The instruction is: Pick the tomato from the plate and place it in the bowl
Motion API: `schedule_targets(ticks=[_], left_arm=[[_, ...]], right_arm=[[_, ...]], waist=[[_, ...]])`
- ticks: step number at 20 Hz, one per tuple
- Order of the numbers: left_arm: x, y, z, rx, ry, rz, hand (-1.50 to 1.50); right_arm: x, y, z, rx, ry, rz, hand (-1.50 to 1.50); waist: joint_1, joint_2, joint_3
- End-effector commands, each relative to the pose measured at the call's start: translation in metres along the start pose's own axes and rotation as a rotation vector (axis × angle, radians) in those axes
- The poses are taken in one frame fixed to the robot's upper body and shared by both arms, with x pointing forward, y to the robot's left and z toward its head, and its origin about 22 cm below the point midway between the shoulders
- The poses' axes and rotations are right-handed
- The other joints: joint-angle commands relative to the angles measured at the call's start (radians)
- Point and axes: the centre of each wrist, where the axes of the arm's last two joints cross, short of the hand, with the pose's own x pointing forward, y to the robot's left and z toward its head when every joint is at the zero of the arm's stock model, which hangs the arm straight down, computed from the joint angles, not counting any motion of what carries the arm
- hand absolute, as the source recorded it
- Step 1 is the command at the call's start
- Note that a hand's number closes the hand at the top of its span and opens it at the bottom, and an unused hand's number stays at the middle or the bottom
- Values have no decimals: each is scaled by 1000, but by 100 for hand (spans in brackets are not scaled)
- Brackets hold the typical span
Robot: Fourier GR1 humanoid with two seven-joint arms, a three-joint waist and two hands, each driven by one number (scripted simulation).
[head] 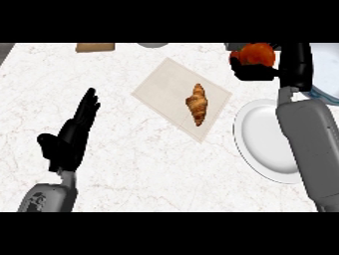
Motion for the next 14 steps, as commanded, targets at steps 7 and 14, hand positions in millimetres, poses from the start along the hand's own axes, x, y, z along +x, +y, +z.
schedule_targets(ticks=[7,14], left_arm=[[2,-3,-2,-3,-17,12,0],[31,8,-1,-24,-30,0,0]], right_arm=[[90,-64,-61,-138,140,114,150],[79,-114,-93,-186,193,141,150]], waist=[[24,15,3],[30,14,4]])
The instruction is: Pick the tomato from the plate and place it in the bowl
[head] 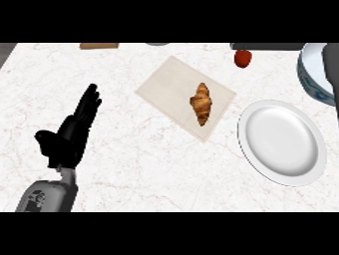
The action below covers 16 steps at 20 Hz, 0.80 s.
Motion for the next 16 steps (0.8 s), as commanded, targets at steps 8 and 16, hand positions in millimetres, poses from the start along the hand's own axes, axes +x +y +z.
schedule_targets(ticks=[8,16], left_arm=[[-3,2,1,-7,-11,8,0],[-1,9,3,-7,-17,4,0]], right_arm=[[-73,-21,-45,-38,127,362,150],[-143,-45,-66,-91,181,400,150]], waist=[[7,6,0],[18,9,1]])
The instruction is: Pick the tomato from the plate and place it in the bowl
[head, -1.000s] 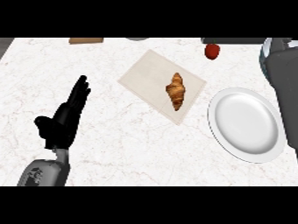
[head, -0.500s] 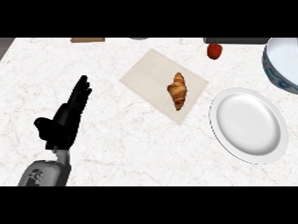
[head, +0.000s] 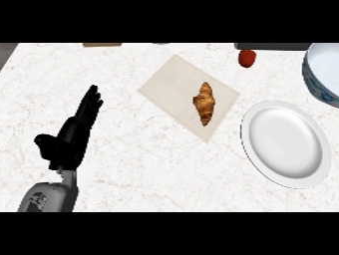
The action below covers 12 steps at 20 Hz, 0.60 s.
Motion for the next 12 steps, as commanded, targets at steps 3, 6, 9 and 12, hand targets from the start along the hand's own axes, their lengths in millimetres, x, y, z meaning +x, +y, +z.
schedule_targets(ticks=[3,6,9,12], left_arm=[[0,-9,-18,-3,10,18,0],[13,-16,-21,-19,-13,-11,0],[18,-18,-6,-29,-5,2,0],[0,-6,-11,-28,-3,-8,0]], right_arm=[[-52,22,-4,-1,55,54,150],[-98,20,-6,-9,79,77,150],[-117,28,-2,12,116,97,150],[-118,35,1,137,136,26,150]], waist=[[-1,3,0],[8,9,2],[24,9,3],[12,8,2]])
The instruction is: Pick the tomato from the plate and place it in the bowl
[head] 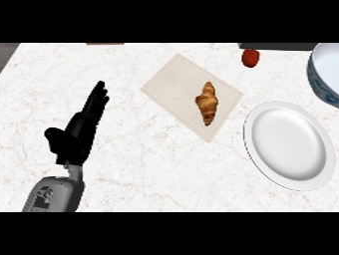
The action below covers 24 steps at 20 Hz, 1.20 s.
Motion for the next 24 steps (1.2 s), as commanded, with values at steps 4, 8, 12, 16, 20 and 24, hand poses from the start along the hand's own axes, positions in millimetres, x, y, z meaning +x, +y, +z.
schedule_targets(ticks=[4,8,12,16,20,24], left_arm=[[4,-3,3,-23,10,8,0],[-4,0,1,9,-16,18,0],[-9,3,4,6,1,3,0],[4,12,1,17,-15,2,0],[-14,14,6,20,3,10,0],[-9,2,2,39,11,-6,0]], right_arm=[[-57,12,6,179,84,-176,-150],[-80,9,8,221,-15,-253,-150],[-61,13,8,148,-76,-391,-150],[-65,-9,-2,-20,-92,-495,-150],[-59,-12,-5,-43,-59,-577,-150],[-75,-46,-16,-12,-23,-670,-150]], waist=[[3,2,3],[-5,2,2],[0,0,2],[-6,-4,1],[-18,-8,-1],[-29,-12,-1]])
